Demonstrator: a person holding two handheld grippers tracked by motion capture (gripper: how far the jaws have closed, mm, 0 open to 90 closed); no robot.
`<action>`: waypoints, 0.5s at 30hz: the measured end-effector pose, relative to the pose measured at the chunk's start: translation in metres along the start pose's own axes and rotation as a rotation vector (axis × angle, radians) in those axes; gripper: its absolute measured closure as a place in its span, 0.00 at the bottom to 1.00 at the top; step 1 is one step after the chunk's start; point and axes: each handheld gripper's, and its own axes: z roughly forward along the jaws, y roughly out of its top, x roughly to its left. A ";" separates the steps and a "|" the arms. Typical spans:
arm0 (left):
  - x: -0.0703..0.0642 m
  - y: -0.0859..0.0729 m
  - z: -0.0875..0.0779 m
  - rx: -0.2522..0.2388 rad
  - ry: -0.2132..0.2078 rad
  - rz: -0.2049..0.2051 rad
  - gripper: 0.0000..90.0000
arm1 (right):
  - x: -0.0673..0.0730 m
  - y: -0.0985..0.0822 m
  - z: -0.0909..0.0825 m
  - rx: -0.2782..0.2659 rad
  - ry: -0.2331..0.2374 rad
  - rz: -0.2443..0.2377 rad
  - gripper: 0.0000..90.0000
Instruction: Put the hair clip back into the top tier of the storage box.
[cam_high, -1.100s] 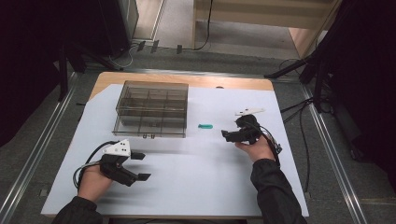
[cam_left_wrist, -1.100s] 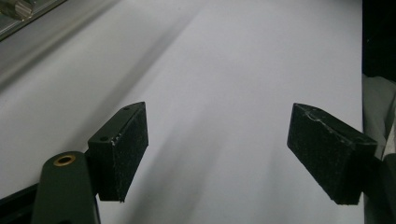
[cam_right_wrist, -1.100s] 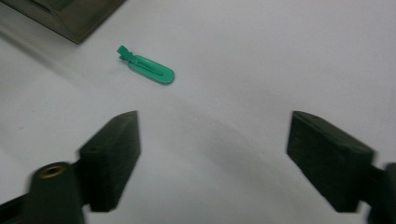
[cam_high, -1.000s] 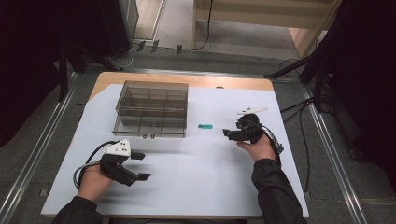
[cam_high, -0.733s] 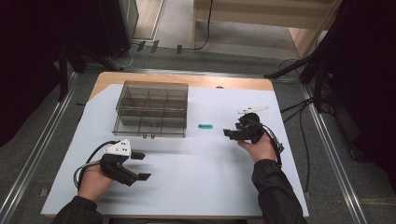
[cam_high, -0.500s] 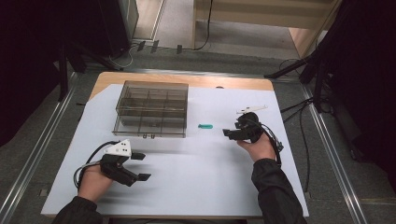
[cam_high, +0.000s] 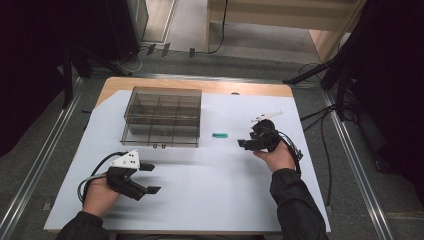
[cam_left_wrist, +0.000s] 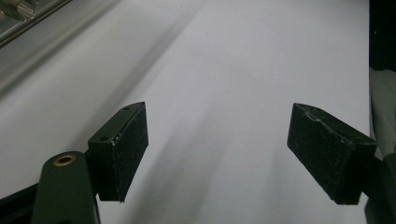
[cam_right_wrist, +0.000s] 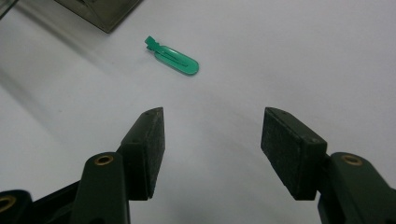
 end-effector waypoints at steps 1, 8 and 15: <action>0.000 0.000 0.000 0.002 0.002 0.001 0.24 | 0.000 0.000 0.000 0.002 -0.002 0.001 0.46; 0.001 -0.001 0.001 0.012 0.001 -0.008 0.24 | -0.001 0.002 -0.002 0.008 -0.016 0.025 0.48; 0.002 -0.003 -0.002 0.003 0.006 -0.018 0.24 | 0.000 0.002 -0.002 -0.002 -0.014 0.044 0.50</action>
